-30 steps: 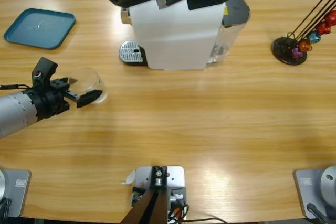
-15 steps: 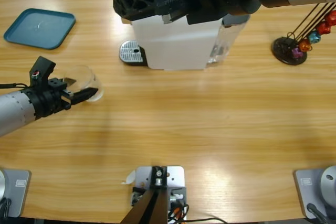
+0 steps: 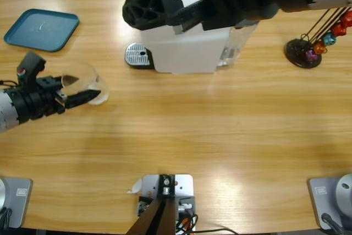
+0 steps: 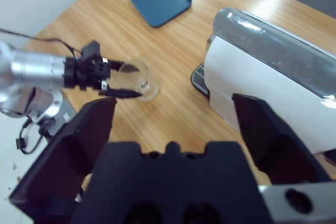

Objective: Pour coffee

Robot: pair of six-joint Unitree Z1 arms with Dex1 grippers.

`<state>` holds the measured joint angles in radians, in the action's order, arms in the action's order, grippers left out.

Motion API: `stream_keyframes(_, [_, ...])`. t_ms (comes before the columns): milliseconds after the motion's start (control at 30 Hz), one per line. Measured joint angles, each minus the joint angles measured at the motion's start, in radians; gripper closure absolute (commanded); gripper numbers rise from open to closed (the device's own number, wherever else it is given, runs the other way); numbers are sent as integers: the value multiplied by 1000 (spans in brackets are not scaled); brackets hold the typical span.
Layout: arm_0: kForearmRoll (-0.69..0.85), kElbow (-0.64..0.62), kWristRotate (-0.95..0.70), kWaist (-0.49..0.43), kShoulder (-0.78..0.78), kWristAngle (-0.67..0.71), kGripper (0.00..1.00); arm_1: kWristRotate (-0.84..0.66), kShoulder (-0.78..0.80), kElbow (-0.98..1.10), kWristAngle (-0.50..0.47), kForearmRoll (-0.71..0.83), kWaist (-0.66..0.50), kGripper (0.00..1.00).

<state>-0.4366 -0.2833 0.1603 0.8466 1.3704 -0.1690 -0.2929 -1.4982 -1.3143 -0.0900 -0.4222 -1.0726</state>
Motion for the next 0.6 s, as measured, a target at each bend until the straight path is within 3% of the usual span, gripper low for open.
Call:
stream_keyframes(367, [3, -164, -203, -244, 111, 262, 1000, 42, 87, -7, 0, -98, 0, 0])
stream_keyframes(600, [3, -291, -229, -272, 271, 338, 1000, 42, 87, -6, 1, -98, 0, 0])
